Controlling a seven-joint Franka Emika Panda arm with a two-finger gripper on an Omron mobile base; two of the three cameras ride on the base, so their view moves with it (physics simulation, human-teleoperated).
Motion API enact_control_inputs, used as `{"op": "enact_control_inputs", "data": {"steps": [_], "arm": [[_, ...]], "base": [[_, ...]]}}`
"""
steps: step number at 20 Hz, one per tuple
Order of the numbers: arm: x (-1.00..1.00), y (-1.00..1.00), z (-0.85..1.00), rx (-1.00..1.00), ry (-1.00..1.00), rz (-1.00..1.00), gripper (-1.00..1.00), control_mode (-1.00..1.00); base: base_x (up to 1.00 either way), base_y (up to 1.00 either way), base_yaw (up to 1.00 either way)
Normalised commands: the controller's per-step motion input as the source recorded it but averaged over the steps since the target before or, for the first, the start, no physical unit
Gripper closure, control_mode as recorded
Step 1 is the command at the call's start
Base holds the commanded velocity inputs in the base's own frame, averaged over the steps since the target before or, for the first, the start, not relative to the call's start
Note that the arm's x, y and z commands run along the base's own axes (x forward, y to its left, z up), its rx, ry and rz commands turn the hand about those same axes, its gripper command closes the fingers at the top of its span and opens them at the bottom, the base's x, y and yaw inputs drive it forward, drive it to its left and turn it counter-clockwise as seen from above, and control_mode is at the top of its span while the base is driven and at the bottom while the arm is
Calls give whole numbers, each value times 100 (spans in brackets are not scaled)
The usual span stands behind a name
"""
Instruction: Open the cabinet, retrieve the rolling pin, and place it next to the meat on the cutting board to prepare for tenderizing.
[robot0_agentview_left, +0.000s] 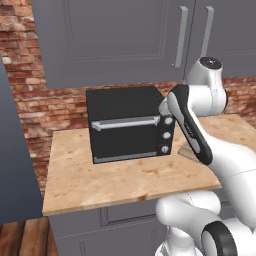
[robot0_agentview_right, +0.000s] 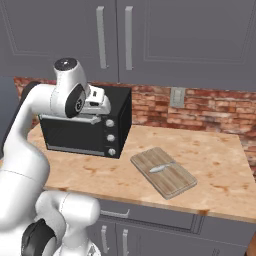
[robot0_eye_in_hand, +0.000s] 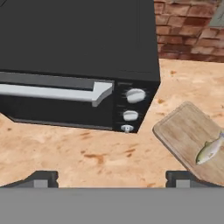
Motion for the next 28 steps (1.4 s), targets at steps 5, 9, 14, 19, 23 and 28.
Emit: {"op": "enact_control_inputs", "data": {"steps": [5,9,14,19,23,28], "arm": [[-2,-26,33,0,-31,-9,-100,-100],[0,-19,36,0,-25,-10,-100,-100],[0,-11,32,0,-24,-11,-100,-100],[0,-16,37,0,-21,-9,-100,-100],[-3,-34,40,0,-20,-7,-100,-100],[-9,-34,29,0,-25,-2,-100,-100]], "base": [[0,0,0],[0,0,0],[0,0,0],[0,0,0],[0,0,0],[0,0,0]]}}
